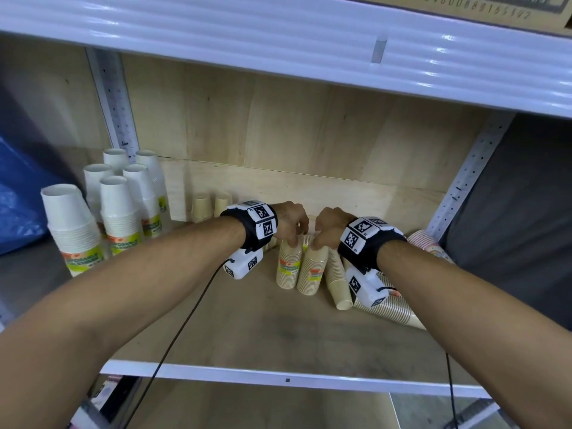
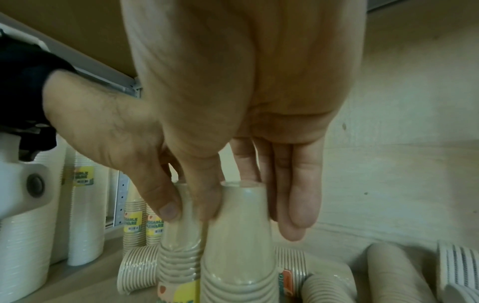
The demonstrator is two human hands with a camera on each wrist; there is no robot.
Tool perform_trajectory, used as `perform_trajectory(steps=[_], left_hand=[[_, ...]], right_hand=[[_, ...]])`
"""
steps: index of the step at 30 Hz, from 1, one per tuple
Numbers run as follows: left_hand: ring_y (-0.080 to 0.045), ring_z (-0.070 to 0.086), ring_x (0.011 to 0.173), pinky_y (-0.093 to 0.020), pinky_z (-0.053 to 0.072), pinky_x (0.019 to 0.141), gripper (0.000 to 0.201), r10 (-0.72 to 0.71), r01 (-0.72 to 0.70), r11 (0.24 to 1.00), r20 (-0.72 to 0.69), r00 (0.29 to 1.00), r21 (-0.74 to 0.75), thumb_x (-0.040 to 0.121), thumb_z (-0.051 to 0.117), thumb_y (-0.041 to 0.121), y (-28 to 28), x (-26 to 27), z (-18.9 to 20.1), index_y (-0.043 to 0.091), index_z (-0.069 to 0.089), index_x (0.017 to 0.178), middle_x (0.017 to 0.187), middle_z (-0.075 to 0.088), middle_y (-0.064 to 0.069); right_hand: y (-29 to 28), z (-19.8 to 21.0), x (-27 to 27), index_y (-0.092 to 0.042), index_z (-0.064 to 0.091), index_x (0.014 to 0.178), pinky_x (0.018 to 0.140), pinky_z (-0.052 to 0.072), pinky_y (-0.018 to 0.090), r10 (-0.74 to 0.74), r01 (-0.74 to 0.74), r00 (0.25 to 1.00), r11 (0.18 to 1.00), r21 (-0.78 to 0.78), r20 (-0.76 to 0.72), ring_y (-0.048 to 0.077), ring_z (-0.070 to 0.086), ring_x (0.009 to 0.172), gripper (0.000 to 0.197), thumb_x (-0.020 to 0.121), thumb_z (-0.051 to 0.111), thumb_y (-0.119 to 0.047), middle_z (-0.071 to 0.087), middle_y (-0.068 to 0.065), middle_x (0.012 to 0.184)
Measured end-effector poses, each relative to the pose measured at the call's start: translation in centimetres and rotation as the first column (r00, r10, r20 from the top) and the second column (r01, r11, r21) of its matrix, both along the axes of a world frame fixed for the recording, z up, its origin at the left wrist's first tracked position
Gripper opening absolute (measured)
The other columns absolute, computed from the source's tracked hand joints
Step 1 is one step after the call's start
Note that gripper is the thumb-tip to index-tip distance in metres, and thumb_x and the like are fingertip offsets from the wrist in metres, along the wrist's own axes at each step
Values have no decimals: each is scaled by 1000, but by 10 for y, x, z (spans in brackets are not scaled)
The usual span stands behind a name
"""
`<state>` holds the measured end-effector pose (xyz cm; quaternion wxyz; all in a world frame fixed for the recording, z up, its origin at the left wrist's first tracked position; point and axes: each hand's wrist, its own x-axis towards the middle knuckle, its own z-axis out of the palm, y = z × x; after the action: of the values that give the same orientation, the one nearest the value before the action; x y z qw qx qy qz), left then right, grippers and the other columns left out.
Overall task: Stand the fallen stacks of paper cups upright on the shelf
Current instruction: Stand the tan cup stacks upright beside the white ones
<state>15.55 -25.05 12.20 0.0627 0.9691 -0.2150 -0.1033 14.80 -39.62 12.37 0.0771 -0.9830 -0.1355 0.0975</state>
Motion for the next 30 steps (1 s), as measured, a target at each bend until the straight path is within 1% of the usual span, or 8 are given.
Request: perform_trajectory(steps=[5,9,12,14,18,22,26,30], left_hand=[[-15,56,93,-25,47,76,48,6,-6,1000,3,1000,-3,82,75,19,2,1,-2,17,62,128,102,59,5],[-14,56,92,-25,47,76,48,2,-2,1000,2,1000,-17,81,75,18,3,2,-3,16,63,127,99,59,5],[-14,56,91,-26,48,75,46,-7,7,1000,8,1000,-10,81,74,17,2,1,-2,16,63,127,98,59,5],[-14,56,91,-26,48,74,45,-10,11,1000,8,1000,-8,82,74,17,2,1,-1,16,63,126,98,58,5],[-16,58,95,-26,48,74,44,1,-1,1000,-4,1000,10,82,74,18,2,-1,2,17,64,124,105,60,3],[-17,63,88,-25,51,67,43,36,-35,999,-57,998,13,79,76,16,5,-1,8,16,66,121,109,64,0],[-21,68,95,-30,58,73,44,82,-80,997,-96,992,20,75,76,15,16,-2,18,19,68,118,108,66,-1],[-21,68,93,-32,60,75,42,125,-120,991,-95,988,56,74,73,14,34,-6,35,18,69,116,107,67,-3]], right_hand=[[1,-1,0,-3,62,95,48,34,22,-19,19,1000,1000,2,24,19,57,76,41,77,77,-37,60,7,86],[-2,0,4,-9,61,118,63,44,26,21,-21,1000,1000,-9,-22,22,61,96,56,72,79,-36,62,7,114],[0,-2,6,-2,62,120,56,39,23,64,-66,996,997,-34,-68,30,62,105,52,73,77,-21,62,16,120],[1,-4,7,-2,66,116,59,40,22,56,-58,997,998,-38,-52,27,64,94,46,74,78,-17,66,14,106],[2,-4,12,0,65,90,50,36,22,40,-44,995,998,-38,-90,11,49,61,34,73,78,-26,53,-1,71],[8,0,12,-17,52,70,52,37,23,64,-66,995,997,-36,-71,11,51,63,29,71,77,-30,51,-3,70],[22,10,12,-18,52,66,57,42,24,109,-111,993,993,-39,-47,18,58,71,28,70,77,-32,54,-2,69],[41,24,12,-12,58,64,56,42,25,130,-131,991,991,-4,-24,16,54,61,26,70,77,-28,56,1,65]])
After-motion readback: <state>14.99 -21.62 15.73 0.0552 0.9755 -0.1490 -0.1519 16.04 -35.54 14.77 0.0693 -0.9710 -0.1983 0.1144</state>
